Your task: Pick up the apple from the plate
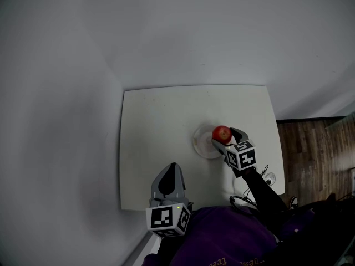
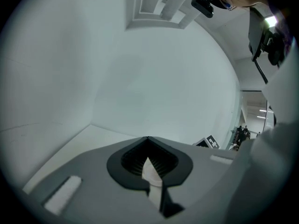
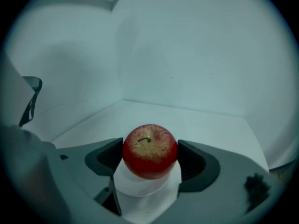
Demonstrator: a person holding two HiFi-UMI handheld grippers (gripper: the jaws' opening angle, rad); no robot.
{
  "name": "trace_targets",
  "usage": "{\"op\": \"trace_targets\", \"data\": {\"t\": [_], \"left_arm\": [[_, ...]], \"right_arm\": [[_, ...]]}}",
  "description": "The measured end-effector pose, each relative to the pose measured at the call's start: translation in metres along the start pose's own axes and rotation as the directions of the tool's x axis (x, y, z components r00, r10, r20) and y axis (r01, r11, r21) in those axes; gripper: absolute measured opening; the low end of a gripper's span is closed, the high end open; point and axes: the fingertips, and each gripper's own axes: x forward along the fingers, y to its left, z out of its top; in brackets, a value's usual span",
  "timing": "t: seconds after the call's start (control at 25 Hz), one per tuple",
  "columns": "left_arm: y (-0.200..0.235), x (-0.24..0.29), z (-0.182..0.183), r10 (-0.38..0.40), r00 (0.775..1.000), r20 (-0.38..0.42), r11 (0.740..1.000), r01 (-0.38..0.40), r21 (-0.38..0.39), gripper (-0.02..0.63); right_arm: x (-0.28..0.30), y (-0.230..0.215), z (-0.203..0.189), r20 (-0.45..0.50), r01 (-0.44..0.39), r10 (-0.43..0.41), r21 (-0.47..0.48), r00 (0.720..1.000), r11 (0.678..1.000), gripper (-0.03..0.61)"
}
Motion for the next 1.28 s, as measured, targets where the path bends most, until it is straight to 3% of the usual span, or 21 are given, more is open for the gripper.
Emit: {"op": "trace_targets", "data": {"t": [1.28], "left_arm": [[-0.038, 0.003, -0.008, -0.125, 0.991, -0.041, 0.992, 0.126, 0.030, 0.005]], "right_arm": [[-0.073, -0.044, -0.033, 0.046, 0.175, -0.179, 0.092, 0.983, 0.980, 0.368]]}}
